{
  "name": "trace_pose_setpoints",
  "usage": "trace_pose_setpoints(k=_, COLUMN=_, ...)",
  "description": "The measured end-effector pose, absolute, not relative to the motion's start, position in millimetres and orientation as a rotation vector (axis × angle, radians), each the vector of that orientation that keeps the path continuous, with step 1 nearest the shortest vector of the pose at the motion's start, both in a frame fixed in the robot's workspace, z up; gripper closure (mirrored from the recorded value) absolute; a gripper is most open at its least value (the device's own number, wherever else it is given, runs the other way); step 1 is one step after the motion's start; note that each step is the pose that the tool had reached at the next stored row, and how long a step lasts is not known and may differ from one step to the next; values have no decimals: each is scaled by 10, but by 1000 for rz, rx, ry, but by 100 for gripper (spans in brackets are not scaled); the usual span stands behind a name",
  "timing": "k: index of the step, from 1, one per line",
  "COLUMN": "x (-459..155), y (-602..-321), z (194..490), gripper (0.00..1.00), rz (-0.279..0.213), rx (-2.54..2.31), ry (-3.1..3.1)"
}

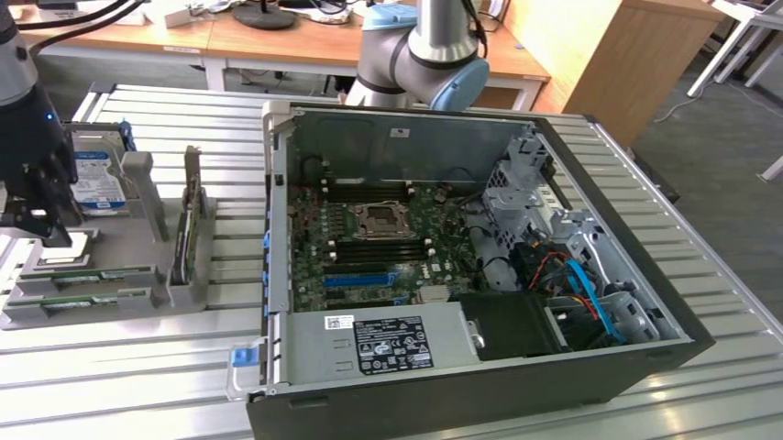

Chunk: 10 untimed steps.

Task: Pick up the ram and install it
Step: 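Pick up the ram and move it above insertion slot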

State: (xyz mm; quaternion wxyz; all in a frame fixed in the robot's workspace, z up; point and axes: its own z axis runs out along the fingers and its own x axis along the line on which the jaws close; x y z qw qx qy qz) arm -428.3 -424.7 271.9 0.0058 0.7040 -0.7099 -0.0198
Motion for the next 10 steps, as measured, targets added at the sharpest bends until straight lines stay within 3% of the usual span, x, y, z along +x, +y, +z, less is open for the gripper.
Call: trace_pose_setpoints(k=10, x=-4283, y=-4246, z=2594, gripper=64, rz=-62, rx=2204, ry=-2222)
